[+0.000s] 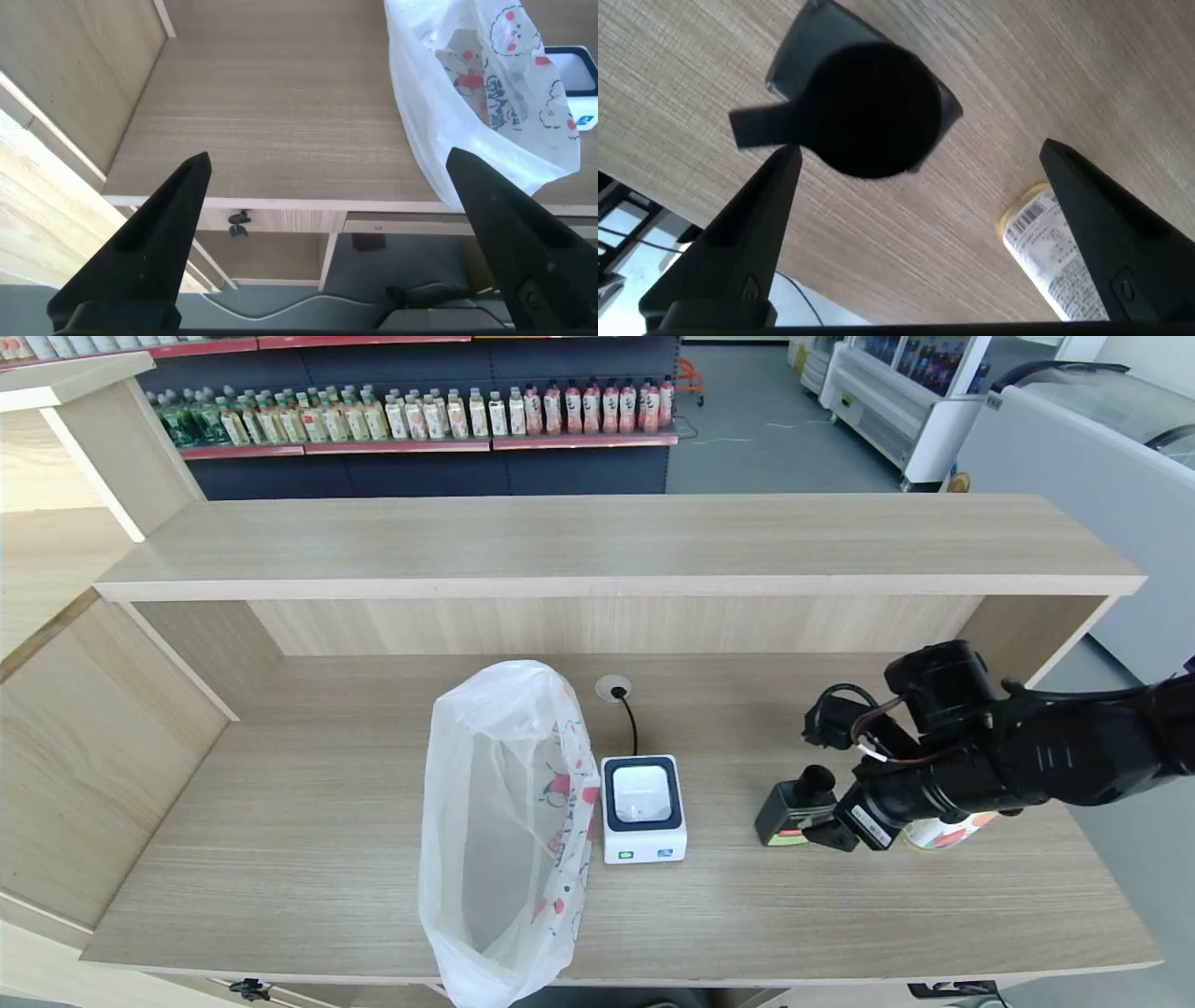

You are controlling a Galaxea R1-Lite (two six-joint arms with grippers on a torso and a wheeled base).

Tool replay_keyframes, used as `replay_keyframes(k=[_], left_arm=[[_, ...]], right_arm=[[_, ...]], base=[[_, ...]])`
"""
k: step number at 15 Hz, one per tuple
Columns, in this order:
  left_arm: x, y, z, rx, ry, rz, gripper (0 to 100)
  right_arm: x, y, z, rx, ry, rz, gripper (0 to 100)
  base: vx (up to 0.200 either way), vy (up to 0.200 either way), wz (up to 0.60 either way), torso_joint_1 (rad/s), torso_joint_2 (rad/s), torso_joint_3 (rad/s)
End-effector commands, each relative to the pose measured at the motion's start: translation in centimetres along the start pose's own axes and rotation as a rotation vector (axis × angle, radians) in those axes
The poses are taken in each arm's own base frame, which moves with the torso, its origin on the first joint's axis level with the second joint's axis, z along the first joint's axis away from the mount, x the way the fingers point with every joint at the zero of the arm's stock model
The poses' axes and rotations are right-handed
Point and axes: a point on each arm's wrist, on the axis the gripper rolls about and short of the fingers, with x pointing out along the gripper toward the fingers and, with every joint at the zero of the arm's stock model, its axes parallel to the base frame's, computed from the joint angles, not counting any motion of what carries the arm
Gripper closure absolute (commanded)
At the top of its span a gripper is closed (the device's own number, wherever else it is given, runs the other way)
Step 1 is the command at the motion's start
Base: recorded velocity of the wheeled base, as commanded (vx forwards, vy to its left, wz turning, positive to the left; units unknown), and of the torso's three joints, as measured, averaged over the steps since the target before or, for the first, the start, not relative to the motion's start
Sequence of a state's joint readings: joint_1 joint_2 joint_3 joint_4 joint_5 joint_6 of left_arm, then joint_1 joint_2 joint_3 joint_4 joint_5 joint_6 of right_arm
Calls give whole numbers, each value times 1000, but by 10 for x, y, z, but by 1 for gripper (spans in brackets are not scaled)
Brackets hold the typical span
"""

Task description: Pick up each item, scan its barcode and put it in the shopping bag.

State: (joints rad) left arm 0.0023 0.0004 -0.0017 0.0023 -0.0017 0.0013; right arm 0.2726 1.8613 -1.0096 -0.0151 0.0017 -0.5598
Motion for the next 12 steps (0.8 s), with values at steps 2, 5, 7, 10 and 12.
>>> replay_keyframes(k=[2,5,7,10,12], left_arm=[[0,0,0,0,0,1,0],[0,0,0,0,0,1,0],[0,0,0,0,-1,-1,0],[0,0,0,0,-1,1,0],[0,0,0,0,-1,1,0]], right_arm=[[33,11,8,-26,-6,82,0],[42,10,14,-26,-50,139,0],[48,9,16,-26,-75,140,0],[50,9,19,-28,-139,197,0],[43,8,21,-36,-174,226,100]], base=[[0,0,0,0,0,0],[0,0,0,0,0,0],[0,0,0,0,0,0],[0,0,0,0,0,0],[0,0,0,0,0,0]])
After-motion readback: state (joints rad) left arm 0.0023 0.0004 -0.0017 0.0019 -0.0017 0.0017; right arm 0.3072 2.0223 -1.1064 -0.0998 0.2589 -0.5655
